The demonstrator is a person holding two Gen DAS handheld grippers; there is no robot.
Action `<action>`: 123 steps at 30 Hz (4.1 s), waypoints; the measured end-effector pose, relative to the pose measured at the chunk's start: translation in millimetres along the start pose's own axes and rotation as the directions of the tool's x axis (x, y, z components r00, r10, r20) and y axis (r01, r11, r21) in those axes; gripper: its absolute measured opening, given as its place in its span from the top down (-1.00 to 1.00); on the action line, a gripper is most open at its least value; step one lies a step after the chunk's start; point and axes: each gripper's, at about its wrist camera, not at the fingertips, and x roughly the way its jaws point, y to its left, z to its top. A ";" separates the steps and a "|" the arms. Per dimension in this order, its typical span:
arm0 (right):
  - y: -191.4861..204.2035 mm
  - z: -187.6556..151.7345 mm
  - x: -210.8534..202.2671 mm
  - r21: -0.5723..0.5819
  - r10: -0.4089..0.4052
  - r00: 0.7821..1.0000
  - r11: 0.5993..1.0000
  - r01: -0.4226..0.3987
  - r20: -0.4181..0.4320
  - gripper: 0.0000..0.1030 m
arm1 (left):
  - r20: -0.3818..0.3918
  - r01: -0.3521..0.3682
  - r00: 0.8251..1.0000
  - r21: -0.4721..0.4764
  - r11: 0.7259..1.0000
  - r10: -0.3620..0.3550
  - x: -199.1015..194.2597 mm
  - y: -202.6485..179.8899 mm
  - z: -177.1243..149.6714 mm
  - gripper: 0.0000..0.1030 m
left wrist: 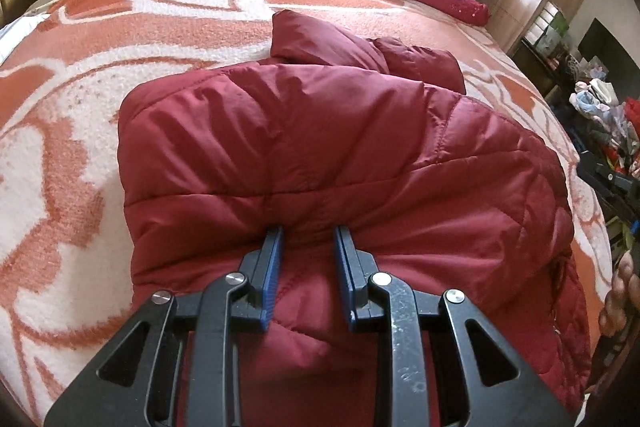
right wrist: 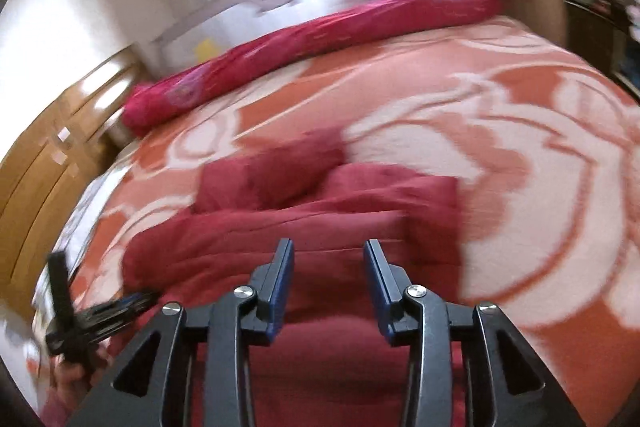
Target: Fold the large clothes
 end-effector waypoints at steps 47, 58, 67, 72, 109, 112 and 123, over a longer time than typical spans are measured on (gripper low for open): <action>-37.2 -34.1 29.3 0.057 -0.116 0.980 0.990 0.127 -0.164 0.35 | -0.044 -0.037 0.998 0.013 0.999 0.038 -46.7 -1.4 -16.9 0.50; -28.6 -73.9 -38.5 0.082 -0.009 0.979 0.996 0.026 -0.204 -0.21 | -0.032 -0.032 0.999 -0.052 0.998 0.030 -97.6 29.4 -77.7 0.39; -42.3 -124.8 -105.7 0.057 -0.022 0.978 0.998 0.034 -0.207 -0.29 | -0.057 -0.038 0.998 -0.106 0.994 0.032 -129.3 59.7 -134.1 -0.10; -58.1 -142.8 -130.5 0.082 -0.040 0.977 0.995 0.059 -0.210 -0.30 | -0.071 -0.039 0.997 -0.122 0.992 0.031 -139.2 66.0 -153.6 -0.11; -94.0 -252.2 -163.8 0.170 0.246 0.879 0.967 -0.191 -0.408 -0.29 | -0.246 0.158 0.951 -0.139 0.978 -0.188 -149.3 64.6 -263.3 -0.37; -92.8 -255.5 -160.5 0.177 0.266 0.867 0.962 -0.209 -0.420 -0.29 | -0.257 0.165 0.947 -0.125 0.978 -0.193 -148.2 60.6 -267.6 -0.37; -95.5 -263.4 -151.5 0.258 0.339 0.839 0.934 -0.246 -0.425 -0.29 | -0.285 0.210 0.929 -0.122 0.970 -0.237 -144.5 57.7 -272.4 -0.37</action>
